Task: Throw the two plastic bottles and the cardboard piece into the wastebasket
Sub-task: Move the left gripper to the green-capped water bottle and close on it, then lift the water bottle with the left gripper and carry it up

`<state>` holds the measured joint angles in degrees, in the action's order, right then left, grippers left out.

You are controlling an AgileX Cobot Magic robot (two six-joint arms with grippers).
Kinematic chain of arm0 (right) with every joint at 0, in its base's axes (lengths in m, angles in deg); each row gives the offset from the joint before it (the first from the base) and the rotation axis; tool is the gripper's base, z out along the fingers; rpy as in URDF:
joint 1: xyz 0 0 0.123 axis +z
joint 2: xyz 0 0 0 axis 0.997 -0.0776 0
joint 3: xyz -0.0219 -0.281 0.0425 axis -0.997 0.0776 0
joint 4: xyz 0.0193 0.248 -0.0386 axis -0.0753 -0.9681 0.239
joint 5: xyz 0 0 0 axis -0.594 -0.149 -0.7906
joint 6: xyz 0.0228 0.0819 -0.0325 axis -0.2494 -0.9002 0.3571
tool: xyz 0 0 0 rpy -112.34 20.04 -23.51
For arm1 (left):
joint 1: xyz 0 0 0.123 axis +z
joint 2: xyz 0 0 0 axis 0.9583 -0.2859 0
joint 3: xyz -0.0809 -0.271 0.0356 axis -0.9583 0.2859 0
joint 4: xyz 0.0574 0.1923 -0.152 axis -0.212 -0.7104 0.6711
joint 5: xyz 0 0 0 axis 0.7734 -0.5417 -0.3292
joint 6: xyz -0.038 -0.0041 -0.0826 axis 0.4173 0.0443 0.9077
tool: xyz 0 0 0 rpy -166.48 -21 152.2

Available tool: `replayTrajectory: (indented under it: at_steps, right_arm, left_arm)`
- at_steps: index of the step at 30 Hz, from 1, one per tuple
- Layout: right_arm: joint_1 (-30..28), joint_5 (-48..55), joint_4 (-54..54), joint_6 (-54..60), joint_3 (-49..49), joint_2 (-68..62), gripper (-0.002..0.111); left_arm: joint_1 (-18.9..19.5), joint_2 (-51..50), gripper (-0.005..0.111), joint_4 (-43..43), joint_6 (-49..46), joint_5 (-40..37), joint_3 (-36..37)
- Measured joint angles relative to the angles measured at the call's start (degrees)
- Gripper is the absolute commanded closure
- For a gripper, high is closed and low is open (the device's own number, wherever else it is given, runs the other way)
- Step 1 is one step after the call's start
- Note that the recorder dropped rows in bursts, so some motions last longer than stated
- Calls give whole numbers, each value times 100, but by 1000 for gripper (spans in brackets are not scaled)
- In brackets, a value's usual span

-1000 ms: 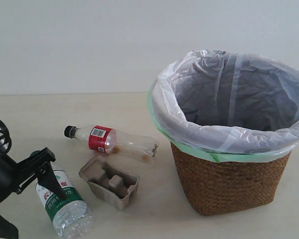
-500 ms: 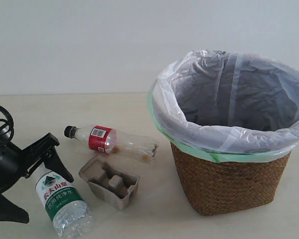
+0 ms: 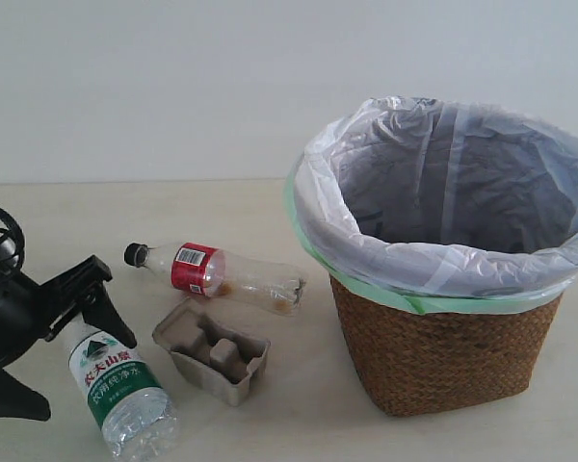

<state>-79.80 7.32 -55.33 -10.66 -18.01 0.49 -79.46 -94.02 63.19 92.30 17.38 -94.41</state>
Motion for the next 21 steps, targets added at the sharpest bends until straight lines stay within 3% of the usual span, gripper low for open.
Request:
replayTrajectory:
  at_steps: [13,21]
  right_arm:
    - [0,0,0,0,0,0,108]
    - [0,0,0,0,0,0,108]
  left_arm:
    - [0,-965,18,0,-96,119,0]
    - [0,-1025,45,-659,-185,-73,-119]
